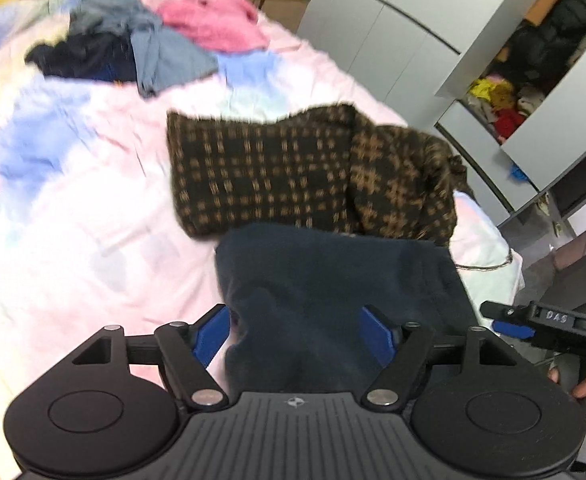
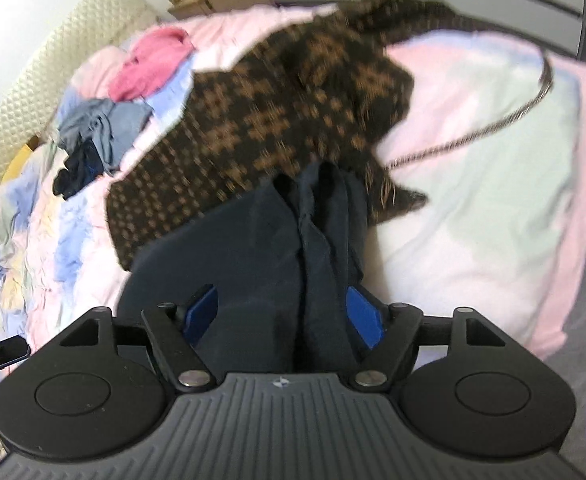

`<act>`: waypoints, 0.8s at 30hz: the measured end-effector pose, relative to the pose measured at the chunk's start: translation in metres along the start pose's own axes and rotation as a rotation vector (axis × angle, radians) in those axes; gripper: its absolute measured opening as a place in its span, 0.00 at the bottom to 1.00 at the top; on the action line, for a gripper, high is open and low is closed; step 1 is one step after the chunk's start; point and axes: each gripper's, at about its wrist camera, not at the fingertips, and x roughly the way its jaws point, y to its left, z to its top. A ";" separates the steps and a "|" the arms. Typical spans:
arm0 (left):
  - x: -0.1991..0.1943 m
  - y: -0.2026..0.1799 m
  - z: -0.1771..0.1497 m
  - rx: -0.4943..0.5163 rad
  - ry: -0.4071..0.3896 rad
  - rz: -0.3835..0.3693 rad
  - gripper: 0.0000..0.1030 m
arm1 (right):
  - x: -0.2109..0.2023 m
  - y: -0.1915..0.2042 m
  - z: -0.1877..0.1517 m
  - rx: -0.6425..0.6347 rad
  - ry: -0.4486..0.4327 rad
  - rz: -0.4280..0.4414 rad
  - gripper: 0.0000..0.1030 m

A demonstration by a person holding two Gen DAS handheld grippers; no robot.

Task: Fold clothes
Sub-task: 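Carry the jacket with both grippers toward the checked brown scarf, then lower the jacket beside the checked scarf and open both grippers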

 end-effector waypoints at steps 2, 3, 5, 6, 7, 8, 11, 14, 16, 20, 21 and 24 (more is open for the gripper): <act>-0.029 -0.002 -0.001 0.014 -0.026 0.006 0.76 | -0.024 0.016 -0.004 -0.019 -0.031 0.002 0.71; -0.043 -0.003 -0.002 0.020 -0.039 0.008 0.77 | -0.037 0.025 -0.008 -0.032 -0.047 0.002 0.71; -0.071 -0.003 -0.006 0.024 -0.064 0.009 0.78 | -0.060 0.042 -0.015 -0.053 -0.077 0.000 0.71; -0.083 -0.003 -0.008 0.025 -0.072 0.009 0.78 | -0.071 0.051 -0.019 -0.061 -0.089 -0.001 0.71; -0.096 -0.002 -0.010 0.025 -0.081 0.009 0.79 | -0.081 0.060 -0.023 -0.068 -0.102 -0.002 0.71; -0.106 -0.003 -0.013 0.032 -0.087 0.011 0.79 | -0.091 0.068 -0.027 -0.076 -0.114 -0.004 0.71; -0.136 -0.005 -0.023 0.065 -0.103 0.021 0.80 | -0.123 0.095 -0.045 -0.099 -0.156 0.009 0.72; -0.170 -0.003 -0.037 0.081 -0.116 0.024 0.81 | -0.153 0.119 -0.066 -0.125 -0.192 0.014 0.74; -0.188 -0.001 -0.046 0.088 -0.127 0.033 0.82 | -0.170 0.132 -0.081 -0.132 -0.210 0.017 0.76; -0.226 0.002 -0.065 0.105 -0.154 0.049 0.84 | -0.193 0.156 -0.108 -0.164 -0.232 0.018 0.77; -0.234 0.003 -0.069 0.105 -0.162 0.045 0.84 | -0.199 0.162 -0.114 -0.174 -0.239 0.017 0.78; -0.258 0.009 -0.080 0.107 -0.176 0.045 0.85 | -0.212 0.176 -0.128 -0.192 -0.265 0.003 0.80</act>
